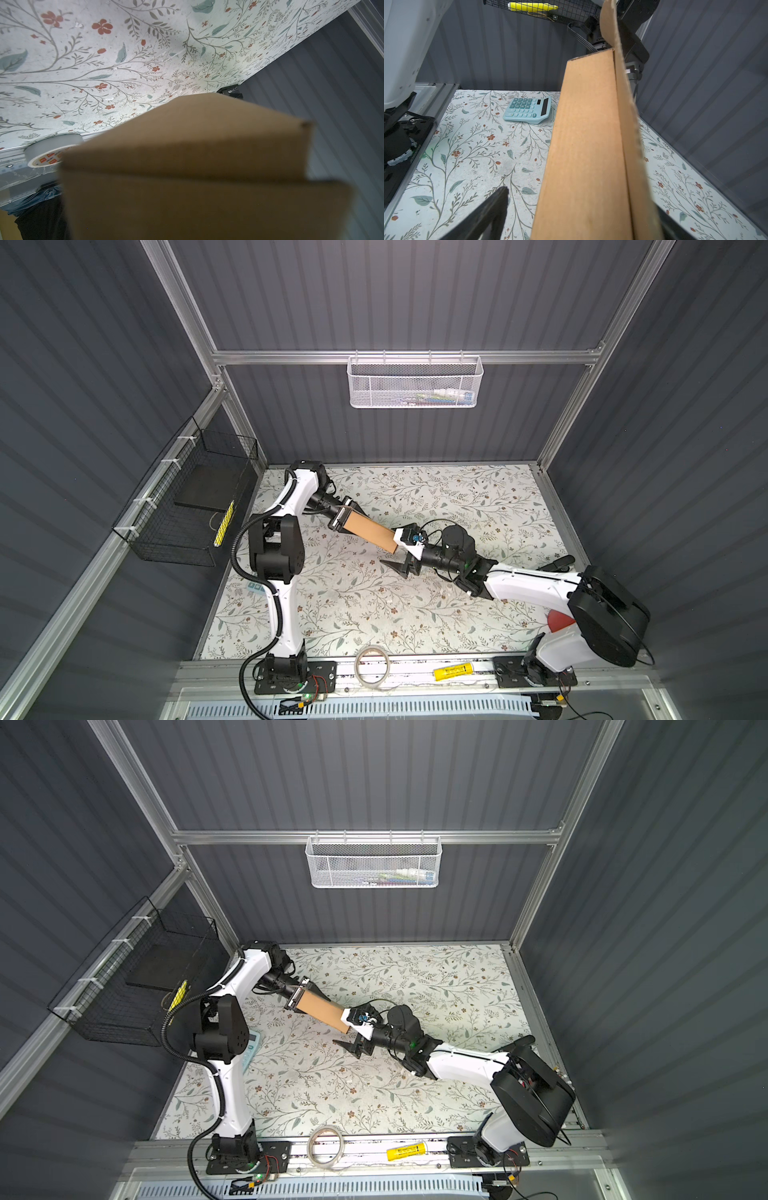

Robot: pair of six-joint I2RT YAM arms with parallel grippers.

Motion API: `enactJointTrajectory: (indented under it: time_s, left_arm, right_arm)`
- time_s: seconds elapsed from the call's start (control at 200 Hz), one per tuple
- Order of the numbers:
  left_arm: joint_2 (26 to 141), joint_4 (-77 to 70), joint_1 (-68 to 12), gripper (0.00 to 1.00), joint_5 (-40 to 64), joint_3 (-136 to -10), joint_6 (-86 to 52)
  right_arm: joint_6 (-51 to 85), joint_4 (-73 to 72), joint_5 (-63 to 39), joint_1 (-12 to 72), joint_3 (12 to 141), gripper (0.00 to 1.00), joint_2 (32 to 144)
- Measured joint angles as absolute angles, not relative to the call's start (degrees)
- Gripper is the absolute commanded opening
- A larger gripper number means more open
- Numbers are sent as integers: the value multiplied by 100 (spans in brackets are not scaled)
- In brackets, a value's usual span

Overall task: Assemble paper box
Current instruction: Turn over the paper box at the center of the table.

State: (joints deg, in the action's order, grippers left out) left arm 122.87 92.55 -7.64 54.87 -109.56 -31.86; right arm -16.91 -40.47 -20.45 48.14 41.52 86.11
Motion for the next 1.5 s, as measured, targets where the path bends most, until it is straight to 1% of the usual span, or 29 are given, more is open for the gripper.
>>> enactJointTrajectory:
  time_s: [0.245, 0.48, 0.861, 0.971, 1.166, 1.356, 1.496]
  left_arm:
    - [12304, 9258, -794, 24, 5494, -10980, -3186]
    - [12344, 9255, -843, 24, 5511, -11017, -3181]
    - [12346, 9255, -849, 25, 5518, -11019, -3164]
    - [12346, 9258, -849, 28, 5513, -11019, -3166]
    - [12346, 9258, -849, 35, 5511, -11019, -3168]
    - [12346, 9258, -849, 50, 5509, -11019, -3168]
    - [12346, 9258, -849, 53, 5509, -11019, -3162]
  right_arm:
    - [-1697, -4340, -1404, 5006, 4154, 85, 8742]
    - [-1769, -4637, -851, 5107, 4154, 73, 8750]
    - [-1852, -4768, -652, 5162, 4160, 61, 8866]
    - [-1911, -4779, -642, 5166, 4160, 56, 8866]
    - [-2040, -4788, -642, 5181, 4160, 52, 8866]
    - [-2086, -4792, -644, 5181, 4160, 50, 8866]
    - [-2106, -4792, -642, 5181, 4160, 48, 8866]
